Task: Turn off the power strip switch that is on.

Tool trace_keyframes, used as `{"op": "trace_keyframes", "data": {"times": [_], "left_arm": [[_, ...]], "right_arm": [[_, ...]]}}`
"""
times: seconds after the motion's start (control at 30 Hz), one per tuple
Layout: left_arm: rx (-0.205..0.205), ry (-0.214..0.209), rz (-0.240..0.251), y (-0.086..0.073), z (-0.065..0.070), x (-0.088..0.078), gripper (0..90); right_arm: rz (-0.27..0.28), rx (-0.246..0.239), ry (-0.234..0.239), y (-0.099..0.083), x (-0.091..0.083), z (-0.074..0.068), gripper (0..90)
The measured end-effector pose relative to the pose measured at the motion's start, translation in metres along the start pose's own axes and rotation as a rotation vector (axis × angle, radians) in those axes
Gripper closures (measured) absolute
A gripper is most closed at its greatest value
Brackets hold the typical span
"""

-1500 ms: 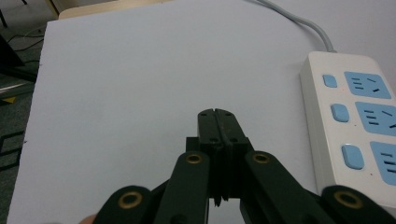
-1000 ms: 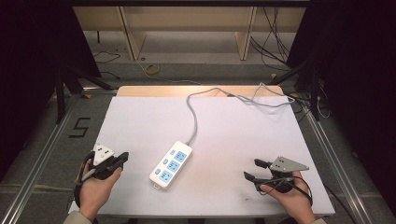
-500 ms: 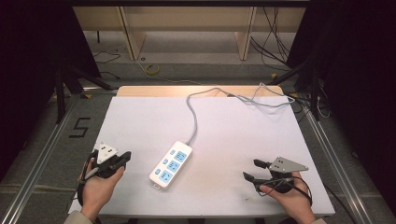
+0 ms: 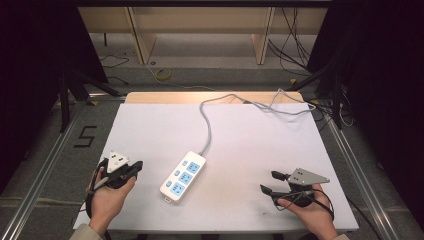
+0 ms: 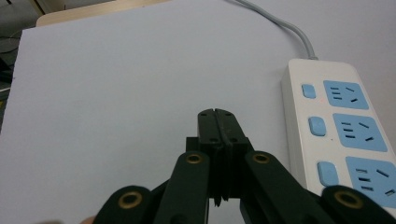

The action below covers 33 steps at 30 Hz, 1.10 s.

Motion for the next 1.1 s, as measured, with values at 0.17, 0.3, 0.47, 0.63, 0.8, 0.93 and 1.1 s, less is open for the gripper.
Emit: {"op": "trace_keyframes", "data": {"times": [0.17,0.3,0.47,0.63,0.8,0.93,1.1], "left_arm": [[0.003,-0.002,-0.004,0.002,0.001,0.002,89.7],[0.002,-0.003,-0.001,0.005,0.002,0.004,89.7],[0.01,-0.007,-0.006,0.007,0.004,0.006,89.7],[0.013,-0.012,-0.006,0.01,0.007,0.009,89.7],[0.014,-0.017,-0.006,0.012,0.01,0.011,89.7],[0.019,-0.025,-0.014,0.014,0.013,0.014,89.7],[0.02,-0.031,-0.013,0.016,0.016,0.016,89.7]], "right_arm": [[0.0,0.001,-0.001,0.0,0.0,0.0,34.3],[0.0,-0.001,-0.001,0.0,0.0,0.0,34.3],[-0.001,0.002,-0.002,0.0,0.0,0.0,34.3],[0.0,0.001,-0.002,0.0,0.0,0.0,34.3],[0.001,0.003,-0.002,0.0,0.0,0.001,34.3],[-0.001,0.002,-0.004,0.0,0.0,0.001,34.2],[0.001,0.004,-0.003,0.0,0.0,0.001,34.2]]}}
Point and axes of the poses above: each handheld gripper's, and its own axes: x roughly forward along the jaws, y roughly out of its top, z roughly to its right, the point moved 3 cm from there along x, roughly forward along the jaws, and after that the axes turned 8 degrees about -y, right-handed, at the moved point
